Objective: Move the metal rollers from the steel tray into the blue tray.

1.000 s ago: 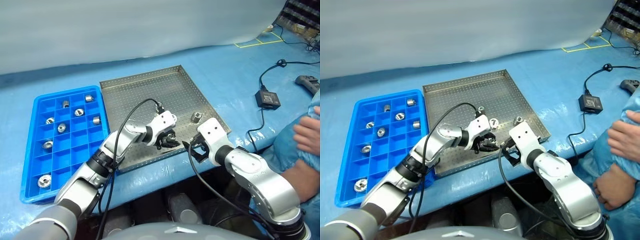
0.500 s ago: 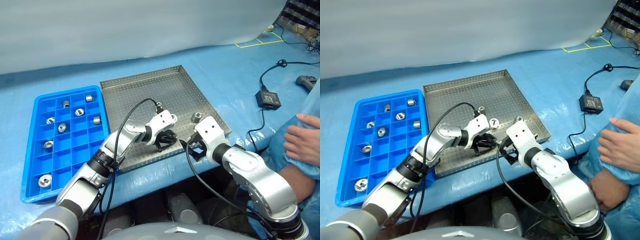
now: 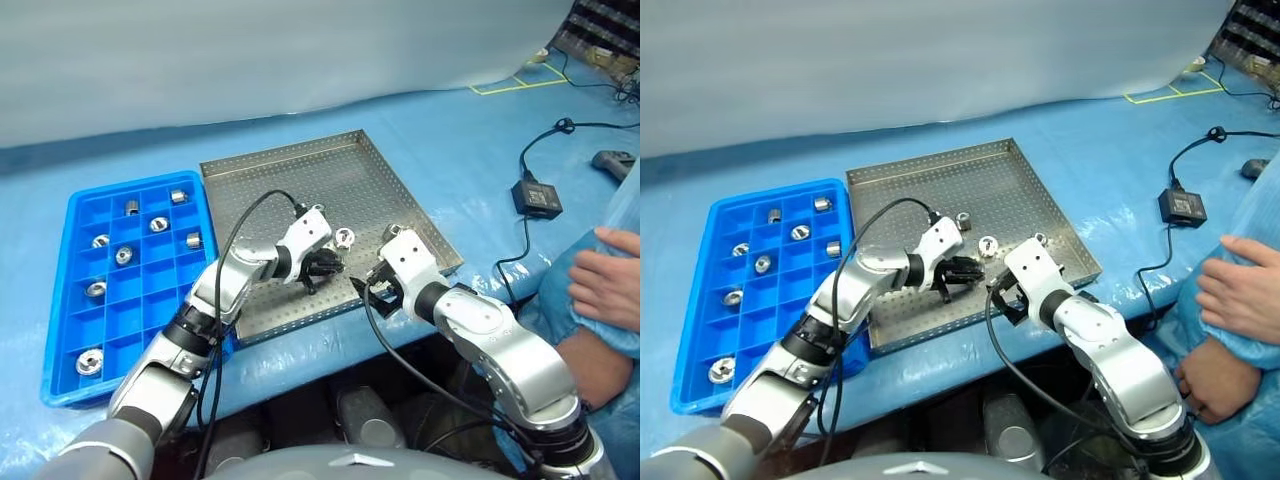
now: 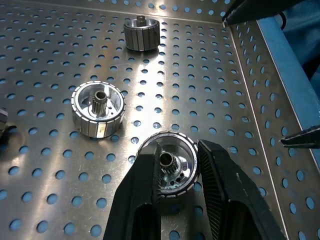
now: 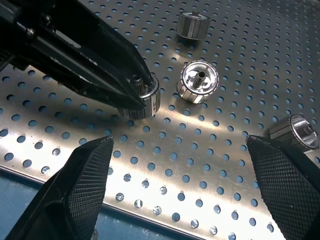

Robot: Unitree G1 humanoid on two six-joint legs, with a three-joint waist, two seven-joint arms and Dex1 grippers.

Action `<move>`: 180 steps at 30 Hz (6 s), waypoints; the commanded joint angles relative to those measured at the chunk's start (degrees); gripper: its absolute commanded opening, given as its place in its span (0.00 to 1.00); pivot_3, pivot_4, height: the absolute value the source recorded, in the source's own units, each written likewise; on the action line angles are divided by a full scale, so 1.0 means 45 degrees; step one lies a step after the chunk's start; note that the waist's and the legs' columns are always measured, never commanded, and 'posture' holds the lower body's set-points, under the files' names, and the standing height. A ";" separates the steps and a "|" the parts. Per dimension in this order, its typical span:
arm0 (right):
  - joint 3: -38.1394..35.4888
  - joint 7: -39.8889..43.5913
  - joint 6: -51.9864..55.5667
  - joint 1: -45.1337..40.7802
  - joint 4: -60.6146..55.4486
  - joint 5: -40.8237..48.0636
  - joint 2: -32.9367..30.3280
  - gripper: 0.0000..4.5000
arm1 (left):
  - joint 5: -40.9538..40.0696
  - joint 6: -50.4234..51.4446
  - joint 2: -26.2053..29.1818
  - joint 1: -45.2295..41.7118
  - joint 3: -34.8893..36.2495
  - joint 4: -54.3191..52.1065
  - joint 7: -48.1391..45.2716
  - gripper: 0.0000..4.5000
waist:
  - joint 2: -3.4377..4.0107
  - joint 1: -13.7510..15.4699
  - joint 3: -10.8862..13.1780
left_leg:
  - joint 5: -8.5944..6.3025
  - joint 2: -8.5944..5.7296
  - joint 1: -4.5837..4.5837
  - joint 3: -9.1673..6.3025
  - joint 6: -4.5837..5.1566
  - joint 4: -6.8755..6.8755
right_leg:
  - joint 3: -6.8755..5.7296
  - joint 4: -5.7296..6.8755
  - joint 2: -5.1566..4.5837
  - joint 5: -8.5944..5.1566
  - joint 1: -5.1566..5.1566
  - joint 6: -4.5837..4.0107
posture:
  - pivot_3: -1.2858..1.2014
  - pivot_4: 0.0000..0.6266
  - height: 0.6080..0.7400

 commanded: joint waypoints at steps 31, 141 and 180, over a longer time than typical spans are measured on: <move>0.0449 0.3364 -0.2943 -0.1917 0.2548 0.2524 0.1133 1.00 | -0.0683 0.6860 0.1489 0.7668 0.8166 -1.0626 0.5610 0.20 | -0.0031 0.2921 0.0017 | 0.0000 0.0010 0.0009 0.0002 0.0001 0.0024 | -0.0046 -0.0001 -0.0019 -0.0026 0.0016 -0.0114 | 0.55 0.24 1.00; 0.2586 0.3384 -0.5191 -0.7427 1.1518 0.1164 0.6946 0.38 | -0.2876 0.3032 0.1316 1.0700 0.9463 -1.2049 0.7354 0.63 | 0.0008 0.3571 0.0049 | 0.0007 0.0040 -0.0004 -0.0076 -0.0048 -0.0066 | -0.0214 -0.0012 -0.0029 -0.0062 0.0004 -0.0239 | 0.64 0.24 1.00; 0.0374 0.0574 -0.2696 -0.4359 0.6264 -0.0809 0.4690 0.99 | -0.3181 0.1967 0.1052 0.7958 0.5736 -1.0372 0.6557 0.63 | 0.0017 0.3928 0.0052 | 0.0011 0.0001 -0.0040 -0.0189 -0.0094 -0.0084 | -0.0323 -0.0022 -0.0069 -0.0100 0.0020 -0.0295 | 0.56 0.24 1.00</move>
